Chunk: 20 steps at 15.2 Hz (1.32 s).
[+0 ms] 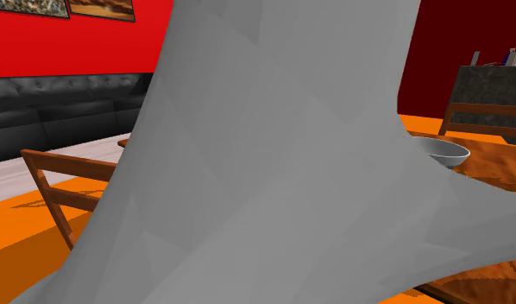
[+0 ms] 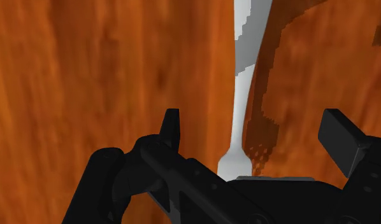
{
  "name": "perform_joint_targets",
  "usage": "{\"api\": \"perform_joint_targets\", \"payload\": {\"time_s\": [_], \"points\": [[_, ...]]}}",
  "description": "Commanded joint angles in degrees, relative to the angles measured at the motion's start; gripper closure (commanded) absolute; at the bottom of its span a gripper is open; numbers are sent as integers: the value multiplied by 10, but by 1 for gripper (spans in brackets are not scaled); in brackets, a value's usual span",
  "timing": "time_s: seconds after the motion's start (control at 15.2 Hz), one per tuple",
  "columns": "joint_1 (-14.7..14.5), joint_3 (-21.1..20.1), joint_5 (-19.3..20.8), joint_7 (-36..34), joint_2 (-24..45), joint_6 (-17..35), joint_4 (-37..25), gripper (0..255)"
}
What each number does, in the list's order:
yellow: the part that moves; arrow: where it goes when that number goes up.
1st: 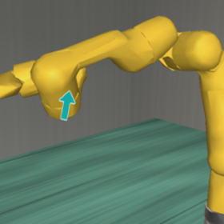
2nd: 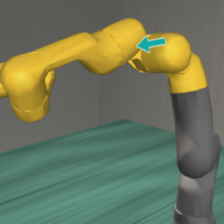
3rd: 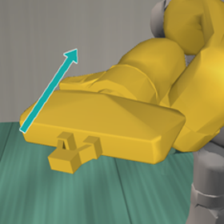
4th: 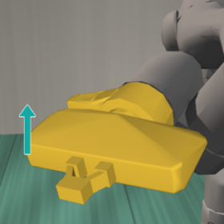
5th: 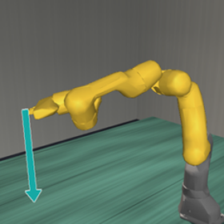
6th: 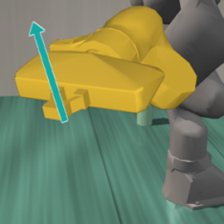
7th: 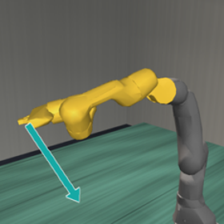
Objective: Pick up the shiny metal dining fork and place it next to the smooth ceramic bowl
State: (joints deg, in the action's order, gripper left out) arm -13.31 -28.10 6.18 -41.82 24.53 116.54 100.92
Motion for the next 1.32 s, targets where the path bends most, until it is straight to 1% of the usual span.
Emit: {"api": "perform_joint_targets", "payload": {"time_s": [0.0, 0.2, 0.73, 0.79, 1.25], "points": [[-2, 2, 3, -3, 6, 14, 9, 0], [-4, 4, 9, -6, 17, 38, 23, 0], [-4, 4, 9, -6, 17, 38, 22, 0], [-4, 4, 9, -6, 17, 38, 22, 255], [-4, 4, 9, -6, 17, 38, 23, 255]]}}
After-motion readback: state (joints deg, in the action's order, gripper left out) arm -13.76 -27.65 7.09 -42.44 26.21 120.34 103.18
